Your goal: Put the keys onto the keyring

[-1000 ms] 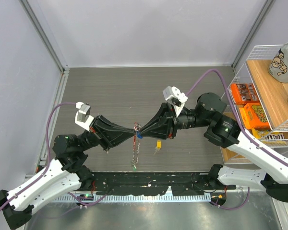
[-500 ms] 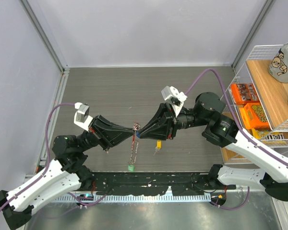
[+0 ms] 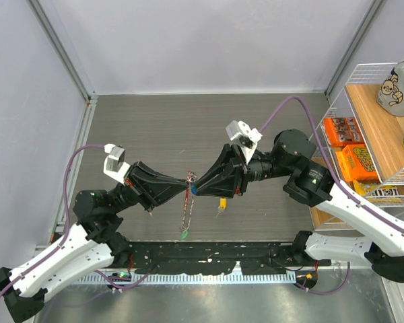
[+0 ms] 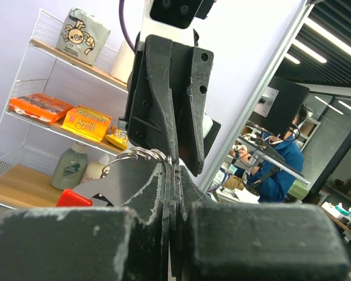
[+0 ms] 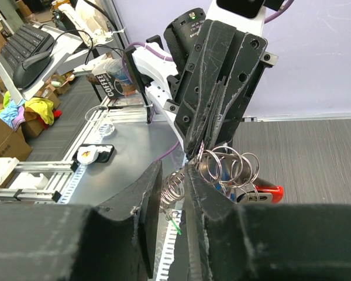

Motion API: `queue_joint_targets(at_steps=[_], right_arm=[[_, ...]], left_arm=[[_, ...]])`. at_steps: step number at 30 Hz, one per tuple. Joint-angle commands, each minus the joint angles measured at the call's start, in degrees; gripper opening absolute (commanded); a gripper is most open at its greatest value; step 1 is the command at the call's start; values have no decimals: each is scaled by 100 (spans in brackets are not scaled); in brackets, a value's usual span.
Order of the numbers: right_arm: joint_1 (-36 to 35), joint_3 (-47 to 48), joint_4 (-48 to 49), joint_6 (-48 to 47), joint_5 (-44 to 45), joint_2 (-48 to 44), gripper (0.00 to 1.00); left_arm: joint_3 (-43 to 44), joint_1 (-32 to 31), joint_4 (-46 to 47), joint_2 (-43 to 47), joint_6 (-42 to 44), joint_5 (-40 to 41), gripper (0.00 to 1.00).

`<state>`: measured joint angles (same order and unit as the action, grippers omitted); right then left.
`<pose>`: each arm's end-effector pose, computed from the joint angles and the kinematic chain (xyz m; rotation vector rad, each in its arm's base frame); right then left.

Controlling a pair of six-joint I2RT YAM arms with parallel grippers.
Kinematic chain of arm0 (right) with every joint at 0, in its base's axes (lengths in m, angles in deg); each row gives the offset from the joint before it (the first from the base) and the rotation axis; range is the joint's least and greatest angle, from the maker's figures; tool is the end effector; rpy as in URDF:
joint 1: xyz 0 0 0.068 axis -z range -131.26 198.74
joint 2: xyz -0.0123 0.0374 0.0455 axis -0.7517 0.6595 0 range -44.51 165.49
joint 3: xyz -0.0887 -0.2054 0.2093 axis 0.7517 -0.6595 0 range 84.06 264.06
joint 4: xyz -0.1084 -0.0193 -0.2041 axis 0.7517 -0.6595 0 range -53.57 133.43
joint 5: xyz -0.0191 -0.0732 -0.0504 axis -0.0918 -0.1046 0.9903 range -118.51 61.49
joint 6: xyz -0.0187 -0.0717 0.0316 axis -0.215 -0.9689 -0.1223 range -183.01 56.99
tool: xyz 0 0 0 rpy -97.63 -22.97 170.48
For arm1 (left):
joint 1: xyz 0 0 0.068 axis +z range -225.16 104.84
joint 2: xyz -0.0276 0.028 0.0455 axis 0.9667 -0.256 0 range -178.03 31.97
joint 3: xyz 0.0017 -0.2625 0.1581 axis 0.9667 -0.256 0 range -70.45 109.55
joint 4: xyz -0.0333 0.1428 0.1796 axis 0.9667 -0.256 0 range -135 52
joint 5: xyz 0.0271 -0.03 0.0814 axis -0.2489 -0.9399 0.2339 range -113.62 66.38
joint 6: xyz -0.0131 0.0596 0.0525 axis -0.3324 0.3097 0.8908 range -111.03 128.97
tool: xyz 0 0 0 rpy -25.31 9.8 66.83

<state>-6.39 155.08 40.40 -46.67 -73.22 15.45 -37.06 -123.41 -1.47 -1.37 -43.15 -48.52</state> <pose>0.0688 0.1843 0.4890 -1.1830 1.1946 1.5287 0.0405 -0.0895 0.4195 0.4325 1.0843 -1.7827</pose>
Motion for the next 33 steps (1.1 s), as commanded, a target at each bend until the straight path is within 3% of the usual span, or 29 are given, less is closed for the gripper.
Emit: queue_joint_targets(at_steps=[1, 6, 33], right_arm=[[3, 25, 250, -43, 67, -178, 29], [3, -18, 232, -43, 94, -196, 34], [-41, 122, 496, 133, -47, 138, 33]], left_arm=[[28, -9, 363, 91, 44, 126, 0], [10, -9, 389, 117, 26, 109, 0], [28, -9, 354, 126, 26, 153, 0]])
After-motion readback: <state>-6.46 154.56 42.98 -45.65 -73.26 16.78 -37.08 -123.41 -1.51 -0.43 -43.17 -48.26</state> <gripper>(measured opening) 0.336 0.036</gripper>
